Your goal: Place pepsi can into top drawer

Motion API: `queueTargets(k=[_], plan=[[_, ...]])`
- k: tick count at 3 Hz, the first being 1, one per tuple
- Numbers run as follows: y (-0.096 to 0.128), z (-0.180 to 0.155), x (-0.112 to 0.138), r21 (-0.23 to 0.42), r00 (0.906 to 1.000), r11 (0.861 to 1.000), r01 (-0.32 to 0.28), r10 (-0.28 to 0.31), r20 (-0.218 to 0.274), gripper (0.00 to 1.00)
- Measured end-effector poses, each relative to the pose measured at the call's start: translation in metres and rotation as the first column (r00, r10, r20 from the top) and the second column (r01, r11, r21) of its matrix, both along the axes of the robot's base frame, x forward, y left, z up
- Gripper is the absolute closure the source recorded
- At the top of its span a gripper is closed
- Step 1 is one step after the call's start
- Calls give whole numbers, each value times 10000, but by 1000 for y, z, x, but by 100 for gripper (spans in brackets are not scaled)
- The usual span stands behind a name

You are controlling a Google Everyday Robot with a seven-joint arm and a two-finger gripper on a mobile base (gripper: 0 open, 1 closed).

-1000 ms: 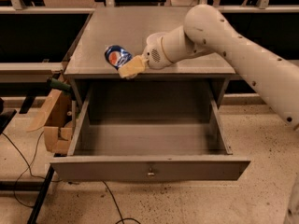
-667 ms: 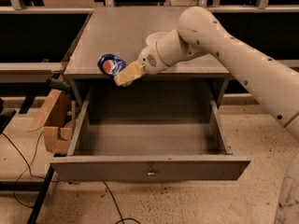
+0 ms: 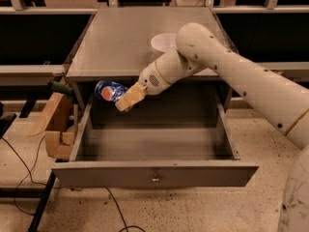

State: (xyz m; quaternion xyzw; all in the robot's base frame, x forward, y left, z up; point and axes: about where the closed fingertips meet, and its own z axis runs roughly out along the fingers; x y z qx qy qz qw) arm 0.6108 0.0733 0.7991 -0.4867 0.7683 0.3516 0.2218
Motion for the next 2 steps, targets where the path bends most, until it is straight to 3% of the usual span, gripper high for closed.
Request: queueTargets(k=[1, 2], plan=[[12, -54, 6, -653, 9941, 9979, 8, -79, -1079, 97], [14, -92, 11, -1182, 9815, 9927, 238, -457, -1860, 74]])
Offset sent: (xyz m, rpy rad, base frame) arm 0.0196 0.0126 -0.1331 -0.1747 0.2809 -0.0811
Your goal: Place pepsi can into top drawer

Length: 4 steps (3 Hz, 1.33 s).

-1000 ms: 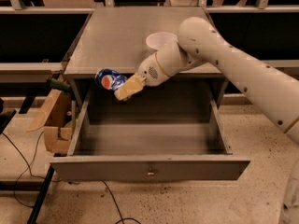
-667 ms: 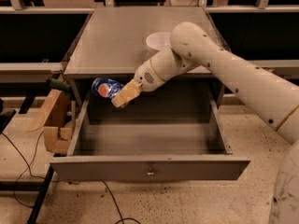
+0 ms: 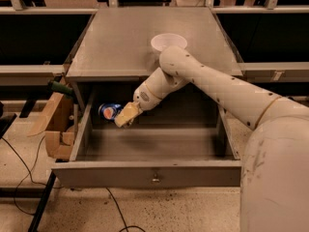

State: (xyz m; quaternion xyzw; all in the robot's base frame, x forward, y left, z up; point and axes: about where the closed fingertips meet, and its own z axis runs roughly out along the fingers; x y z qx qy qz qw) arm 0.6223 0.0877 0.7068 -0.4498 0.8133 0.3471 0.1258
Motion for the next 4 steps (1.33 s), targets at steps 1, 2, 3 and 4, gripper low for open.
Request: queueTargets(k=[1, 2, 3, 4], plan=[[-2, -33, 2, -587, 9968, 9973, 435, -473, -643, 51], [-6, -52, 3, -887, 9909, 9925, 837, -924, -984, 28], [-12, -60, 1, -873, 9847, 9879, 1282, -1373, -1077, 5], [-11, -61, 0, -875, 9844, 9879, 1279, -1372, -1097, 0]])
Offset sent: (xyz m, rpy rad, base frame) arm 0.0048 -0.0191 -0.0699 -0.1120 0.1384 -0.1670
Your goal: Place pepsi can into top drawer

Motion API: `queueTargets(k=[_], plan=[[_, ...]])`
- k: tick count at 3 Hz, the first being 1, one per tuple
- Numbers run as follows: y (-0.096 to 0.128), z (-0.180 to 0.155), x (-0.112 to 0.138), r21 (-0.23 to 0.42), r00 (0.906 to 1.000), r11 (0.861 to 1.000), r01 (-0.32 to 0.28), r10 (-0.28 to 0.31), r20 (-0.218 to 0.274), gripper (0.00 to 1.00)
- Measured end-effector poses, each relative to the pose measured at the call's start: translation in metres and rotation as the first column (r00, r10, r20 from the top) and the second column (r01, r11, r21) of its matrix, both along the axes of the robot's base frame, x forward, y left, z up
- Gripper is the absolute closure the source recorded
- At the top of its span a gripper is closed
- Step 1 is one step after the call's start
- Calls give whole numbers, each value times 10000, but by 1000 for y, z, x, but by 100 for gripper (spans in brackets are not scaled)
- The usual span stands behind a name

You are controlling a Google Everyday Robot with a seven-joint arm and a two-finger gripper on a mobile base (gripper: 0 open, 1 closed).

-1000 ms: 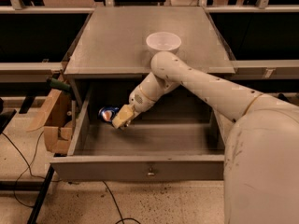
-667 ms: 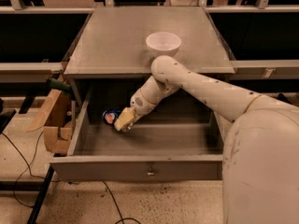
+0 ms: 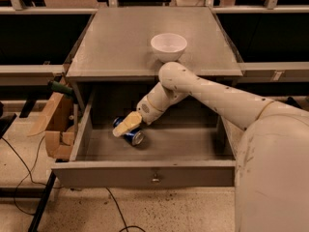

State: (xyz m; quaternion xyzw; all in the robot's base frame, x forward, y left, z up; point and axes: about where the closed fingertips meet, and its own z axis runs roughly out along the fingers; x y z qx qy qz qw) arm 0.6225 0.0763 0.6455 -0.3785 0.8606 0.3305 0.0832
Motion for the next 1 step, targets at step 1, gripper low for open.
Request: queueTargets(k=[1], plan=[[0, 0, 0, 0, 10000, 10000, 0, 0, 0, 0]])
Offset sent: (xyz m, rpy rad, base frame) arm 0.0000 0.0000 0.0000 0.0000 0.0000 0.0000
